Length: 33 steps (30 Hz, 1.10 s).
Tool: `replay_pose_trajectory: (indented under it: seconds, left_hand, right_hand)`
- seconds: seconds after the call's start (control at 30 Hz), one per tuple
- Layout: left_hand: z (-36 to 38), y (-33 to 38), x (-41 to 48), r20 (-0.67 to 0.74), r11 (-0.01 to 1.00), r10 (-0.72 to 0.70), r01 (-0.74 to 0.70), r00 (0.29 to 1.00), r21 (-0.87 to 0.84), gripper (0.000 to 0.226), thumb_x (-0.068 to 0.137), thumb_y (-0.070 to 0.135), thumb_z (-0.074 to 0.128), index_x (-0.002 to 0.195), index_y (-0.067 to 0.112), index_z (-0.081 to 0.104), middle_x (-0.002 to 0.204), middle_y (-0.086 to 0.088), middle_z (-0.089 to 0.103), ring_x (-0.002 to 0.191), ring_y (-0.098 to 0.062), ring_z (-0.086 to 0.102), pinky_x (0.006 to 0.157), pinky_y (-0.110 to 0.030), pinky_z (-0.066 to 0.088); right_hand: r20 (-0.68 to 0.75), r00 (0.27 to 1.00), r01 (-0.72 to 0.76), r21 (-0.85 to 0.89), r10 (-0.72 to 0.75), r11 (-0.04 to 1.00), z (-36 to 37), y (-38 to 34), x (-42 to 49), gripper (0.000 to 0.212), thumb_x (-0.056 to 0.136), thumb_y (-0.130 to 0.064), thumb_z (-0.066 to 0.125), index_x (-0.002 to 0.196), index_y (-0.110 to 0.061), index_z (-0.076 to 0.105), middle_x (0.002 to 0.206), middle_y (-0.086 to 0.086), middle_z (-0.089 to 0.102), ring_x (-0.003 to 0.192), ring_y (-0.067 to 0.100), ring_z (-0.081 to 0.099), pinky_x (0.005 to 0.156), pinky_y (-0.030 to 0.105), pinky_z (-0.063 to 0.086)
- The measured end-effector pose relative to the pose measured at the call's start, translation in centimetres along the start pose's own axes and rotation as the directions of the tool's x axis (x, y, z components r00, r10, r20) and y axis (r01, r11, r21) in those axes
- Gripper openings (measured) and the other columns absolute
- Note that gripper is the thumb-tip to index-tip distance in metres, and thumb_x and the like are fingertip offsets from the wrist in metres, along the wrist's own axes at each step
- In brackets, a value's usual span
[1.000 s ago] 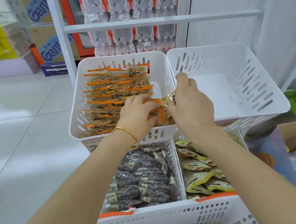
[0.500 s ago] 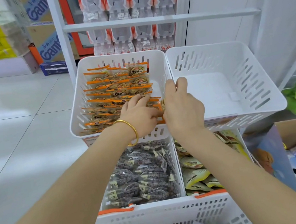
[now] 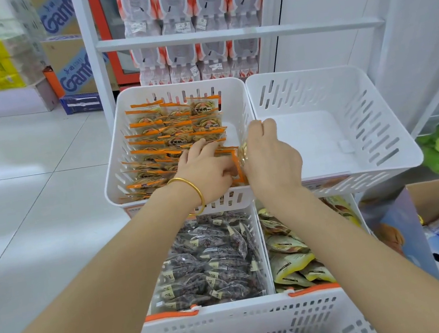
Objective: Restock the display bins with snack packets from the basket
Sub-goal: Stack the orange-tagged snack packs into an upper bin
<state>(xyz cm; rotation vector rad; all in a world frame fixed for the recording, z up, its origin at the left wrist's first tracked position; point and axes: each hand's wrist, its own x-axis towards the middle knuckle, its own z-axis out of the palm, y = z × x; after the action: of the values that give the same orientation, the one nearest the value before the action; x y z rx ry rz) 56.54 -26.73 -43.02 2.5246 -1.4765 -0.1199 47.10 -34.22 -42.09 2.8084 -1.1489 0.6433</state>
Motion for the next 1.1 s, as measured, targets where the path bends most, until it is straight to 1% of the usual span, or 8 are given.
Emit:
replay_pose_trajectory:
  seconds: [0.07,0.17,0.3,0.47,0.67,0.8,0.93,1.1]
  left_hand:
    - [0.1,-0.1,0.0,-0.028,1.000,-0.004,0.004,1.000,-0.012,0.036,0.094,0.025,0.039,0.123,0.040,0.055,0.158,-0.002,0.008,0.145,-0.024,-0.004,0.116,-0.049,0.002]
    - [0.1,0.0,0.2,-0.004,1.000,0.001,-0.001,1.000,0.012,0.037,0.096,0.030,0.037,0.128,0.043,0.050,0.158,0.000,0.002,0.144,-0.024,-0.008,0.115,-0.049,0.000]
    - [0.1,0.7,0.7,0.019,1.000,0.012,-0.012,1.000,0.023,0.027,0.096,0.039,0.038,0.108,0.039,0.063,0.159,0.000,0.001,0.144,-0.025,-0.009,0.115,-0.050,-0.002]
    - [0.2,1.0,1.1,-0.022,0.999,-0.010,0.011,1.000,0.040,0.025,0.091,0.042,0.049,0.109,0.033,0.065,0.158,-0.002,0.007,0.145,-0.026,-0.005,0.114,-0.049,0.001]
    - [0.3,1.1,1.1,-0.071,0.998,-0.036,0.033,0.997,-0.050,0.020,0.085,0.045,0.060,0.098,0.033,0.068,0.157,0.000,0.011,0.144,-0.024,-0.004,0.114,-0.046,0.003]
    - [0.1,0.8,1.3,-0.019,0.999,-0.023,0.023,1.000,-0.027,0.022,0.091,0.037,0.053,0.109,0.040,0.064,0.158,0.000,0.003,0.144,-0.026,-0.008,0.115,-0.049,-0.001]
    - [0.1,-0.1,1.1,-0.099,0.997,-0.030,0.023,0.995,-0.072,0.028,0.092,0.023,0.051,0.112,0.038,0.064,0.157,-0.002,0.009,0.144,-0.025,-0.005,0.115,-0.045,0.002]
    - [0.5,-0.3,0.9,-0.092,0.997,-0.035,0.029,0.995,-0.072,0.025,0.093,0.024,0.051,0.110,0.035,0.065,0.157,-0.005,0.012,0.144,-0.026,-0.003,0.115,-0.046,0.006]
  right_hand:
    - [-0.003,0.999,-0.045,0.000,0.045,0.999,-0.1,0.1,0.1,0.031,0.093,-0.007,0.047,0.123,-0.006,0.039,0.120,0.010,0.040,0.061,0.027,0.049,0.041,0.028,0.015]
    - [0.024,1.000,0.017,0.008,-0.017,1.000,-0.5,0.5,-0.3,0.026,0.095,-0.019,0.047,0.119,-0.009,0.042,0.116,0.007,0.040,0.061,0.024,0.040,0.043,0.028,0.018]
    - [0.010,0.997,0.077,0.164,-0.080,0.984,-1.1,1.7,-0.8,0.036,0.098,-0.029,0.040,0.132,-0.017,0.039,0.123,0.004,0.044,0.083,0.030,0.057,0.058,0.031,0.036]
    - [-0.014,0.984,0.177,0.107,-0.176,0.978,-0.3,1.5,-0.9,0.043,0.097,-0.023,0.043,0.138,-0.019,0.034,0.128,0.003,0.044,0.088,0.028,0.060,0.056,0.030,0.033]
    - [-0.060,0.998,0.024,0.043,-0.022,0.999,-0.1,1.2,-0.1,0.036,0.093,-0.013,0.044,0.129,-0.010,0.037,0.117,0.007,0.044,0.062,0.025,0.039,0.043,0.029,0.015]
    - [-0.201,0.980,0.036,0.090,-0.018,0.995,0.0,1.5,-0.2,0.038,0.088,-0.014,0.049,0.126,-0.010,0.045,0.112,0.009,0.051,0.073,0.030,0.057,0.047,0.027,0.024]
    - [-0.333,0.943,0.096,0.294,0.008,0.951,-0.3,1.8,0.2,0.043,0.083,-0.006,0.054,0.125,-0.005,0.049,0.115,0.014,0.052,0.074,0.034,0.057,0.052,0.031,0.032]
    - [-0.363,0.932,0.127,0.342,0.006,0.931,-0.3,1.9,0.5,0.040,0.088,-0.009,0.052,0.127,-0.008,0.047,0.119,0.013,0.051,0.076,0.032,0.056,0.055,0.032,0.034]
